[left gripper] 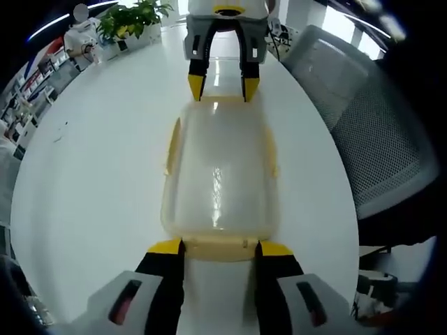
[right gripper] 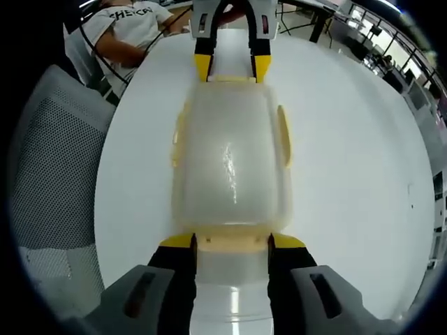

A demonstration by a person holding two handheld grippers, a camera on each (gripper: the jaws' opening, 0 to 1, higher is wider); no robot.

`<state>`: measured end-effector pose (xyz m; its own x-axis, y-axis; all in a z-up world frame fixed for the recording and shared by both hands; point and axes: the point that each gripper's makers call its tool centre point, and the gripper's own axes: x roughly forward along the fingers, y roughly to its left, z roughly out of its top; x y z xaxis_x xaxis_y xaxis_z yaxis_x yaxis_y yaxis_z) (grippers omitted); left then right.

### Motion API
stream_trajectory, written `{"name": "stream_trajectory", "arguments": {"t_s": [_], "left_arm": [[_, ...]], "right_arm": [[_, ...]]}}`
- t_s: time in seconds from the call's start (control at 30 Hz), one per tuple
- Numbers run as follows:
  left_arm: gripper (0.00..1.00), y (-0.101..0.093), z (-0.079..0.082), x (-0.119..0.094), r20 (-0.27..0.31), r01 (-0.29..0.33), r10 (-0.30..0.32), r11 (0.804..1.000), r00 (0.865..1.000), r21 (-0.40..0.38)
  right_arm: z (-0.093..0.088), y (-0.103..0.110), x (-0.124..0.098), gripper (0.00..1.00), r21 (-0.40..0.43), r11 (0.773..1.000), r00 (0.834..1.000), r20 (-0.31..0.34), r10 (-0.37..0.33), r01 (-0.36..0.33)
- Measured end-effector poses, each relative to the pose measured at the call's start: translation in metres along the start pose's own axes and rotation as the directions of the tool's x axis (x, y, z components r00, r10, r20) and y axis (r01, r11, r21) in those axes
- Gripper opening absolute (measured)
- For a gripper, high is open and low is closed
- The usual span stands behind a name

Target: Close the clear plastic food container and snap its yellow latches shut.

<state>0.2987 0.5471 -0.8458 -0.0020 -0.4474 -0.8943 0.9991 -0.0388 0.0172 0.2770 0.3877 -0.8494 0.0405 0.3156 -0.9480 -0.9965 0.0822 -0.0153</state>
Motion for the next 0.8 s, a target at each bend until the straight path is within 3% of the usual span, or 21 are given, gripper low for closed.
{"name": "stream_trajectory", "arguments": {"t_s": [0.2, 0.37, 0.53, 0.8], "left_arm": [[0.33, 0.002, 0.001, 0.002, -0.033, 0.012, -0.011, 1.0, 0.999, 0.007], [0.33, 0.0, 0.001, 0.002, -0.068, 0.005, -0.004, 1.0, 0.998, 0.008], [0.33, 0.001, -0.003, -0.002, -0.03, -0.001, 0.001, 1.0, 1.0, 0.009], [0.33, -0.008, -0.003, -0.028, -0.018, -0.012, 0.012, 1.0, 1.0, -0.013]], "right_arm": [[0.0, -0.001, 0.001, 0.36, -0.001, 1.0, 1.0, -0.017, 0.011, -0.011], [0.001, -0.001, 0.003, 0.35, 0.001, 1.0, 0.997, -0.071, 0.007, -0.007], [0.002, 0.001, -0.002, 0.35, 0.025, 1.0, 1.0, 0.0, 0.017, -0.017], [0.02, 0.007, -0.019, 0.35, -0.012, 1.0, 1.0, 0.01, -0.012, 0.012]]}}
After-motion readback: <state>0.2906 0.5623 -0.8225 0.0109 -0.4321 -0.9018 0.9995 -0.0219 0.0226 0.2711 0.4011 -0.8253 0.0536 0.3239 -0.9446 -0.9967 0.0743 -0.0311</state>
